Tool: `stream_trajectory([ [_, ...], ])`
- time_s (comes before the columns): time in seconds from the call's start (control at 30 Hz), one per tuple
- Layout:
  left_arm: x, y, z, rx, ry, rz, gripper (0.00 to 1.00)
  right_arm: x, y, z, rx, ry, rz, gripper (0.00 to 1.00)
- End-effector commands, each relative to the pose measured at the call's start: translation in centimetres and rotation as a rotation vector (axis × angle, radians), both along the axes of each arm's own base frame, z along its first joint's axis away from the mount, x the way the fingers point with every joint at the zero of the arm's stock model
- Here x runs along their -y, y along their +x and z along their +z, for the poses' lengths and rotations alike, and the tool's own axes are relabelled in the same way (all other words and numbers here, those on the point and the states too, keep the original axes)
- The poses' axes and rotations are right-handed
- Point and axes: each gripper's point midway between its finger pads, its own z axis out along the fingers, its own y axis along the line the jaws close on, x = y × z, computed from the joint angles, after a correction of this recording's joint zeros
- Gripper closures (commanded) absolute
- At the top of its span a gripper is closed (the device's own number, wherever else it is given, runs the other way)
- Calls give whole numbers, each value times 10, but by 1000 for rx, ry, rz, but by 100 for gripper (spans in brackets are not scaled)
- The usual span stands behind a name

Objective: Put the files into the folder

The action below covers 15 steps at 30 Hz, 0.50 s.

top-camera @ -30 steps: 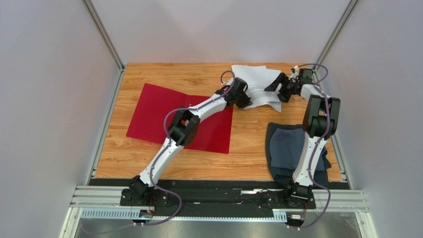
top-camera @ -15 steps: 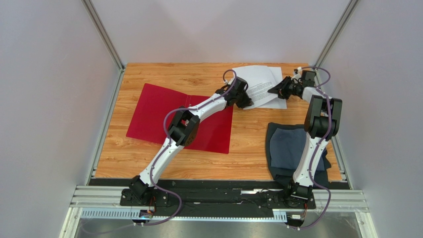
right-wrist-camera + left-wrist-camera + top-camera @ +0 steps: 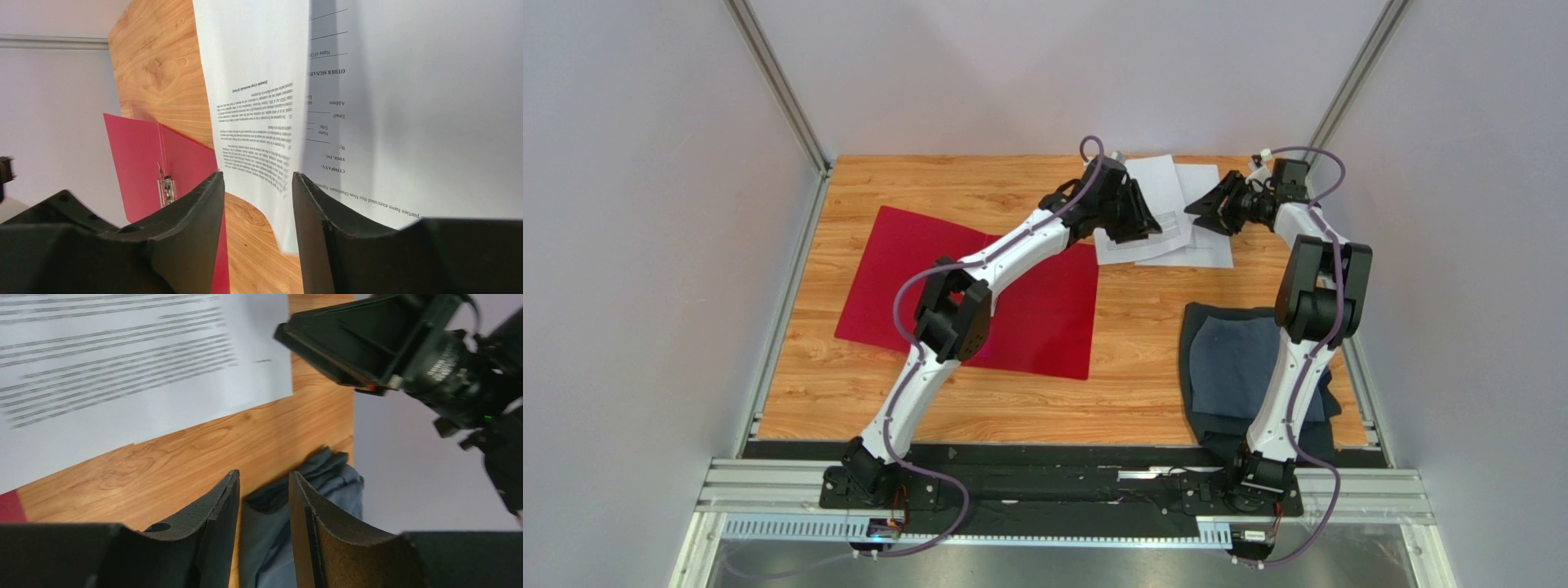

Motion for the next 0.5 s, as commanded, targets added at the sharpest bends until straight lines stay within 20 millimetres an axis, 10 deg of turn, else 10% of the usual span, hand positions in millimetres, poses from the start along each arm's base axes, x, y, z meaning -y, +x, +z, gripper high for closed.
stream_trajectory([
  [0.0, -2, -1, 26, 14, -71, -55, 56, 0, 2, 39, 95, -4, 22, 50],
  [0.23, -1, 37, 10, 37, -131, -45, 58, 1, 9, 18, 78, 29, 38, 49],
  [0.47, -40, 75, -32, 0, -76, 87, 65, -17, 18, 6, 81, -10, 91, 34],
])
